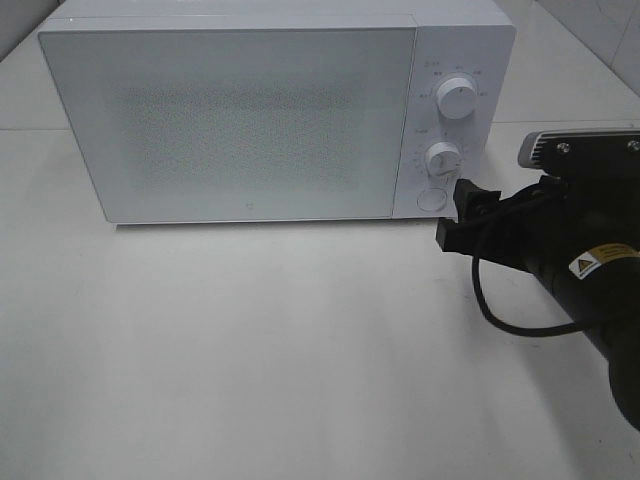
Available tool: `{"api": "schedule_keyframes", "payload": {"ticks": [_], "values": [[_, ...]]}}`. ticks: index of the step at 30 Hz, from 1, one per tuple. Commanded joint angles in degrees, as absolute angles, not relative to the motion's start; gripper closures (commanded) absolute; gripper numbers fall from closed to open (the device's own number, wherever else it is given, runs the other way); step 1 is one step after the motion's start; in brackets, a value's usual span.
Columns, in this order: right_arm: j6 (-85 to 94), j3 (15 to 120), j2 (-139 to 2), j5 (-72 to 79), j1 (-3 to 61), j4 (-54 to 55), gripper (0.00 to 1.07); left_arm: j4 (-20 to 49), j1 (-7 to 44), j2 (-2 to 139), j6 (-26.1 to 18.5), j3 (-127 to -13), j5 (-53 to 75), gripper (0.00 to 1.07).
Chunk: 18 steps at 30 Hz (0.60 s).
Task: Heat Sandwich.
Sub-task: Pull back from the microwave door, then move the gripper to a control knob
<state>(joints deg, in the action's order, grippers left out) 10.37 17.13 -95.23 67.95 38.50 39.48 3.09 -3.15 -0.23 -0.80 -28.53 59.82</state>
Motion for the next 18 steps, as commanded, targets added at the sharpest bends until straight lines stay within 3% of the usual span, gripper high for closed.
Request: {"api": "schedule_keyframes", "payload": {"ticks": [1, 18], "values": [[10.83, 17.30, -96.72, 70.02, 40.62, 41.20, 0.31, 3.61, -3.32, -1.83, -0.80, -28.36, 59.30, 0.05], [10.37, 17.30, -98.32, 69.79, 42.28, 41.25, 0.31, 3.61, -3.32, -1.83, -0.80, -28.36, 59.30, 0.05]]}}
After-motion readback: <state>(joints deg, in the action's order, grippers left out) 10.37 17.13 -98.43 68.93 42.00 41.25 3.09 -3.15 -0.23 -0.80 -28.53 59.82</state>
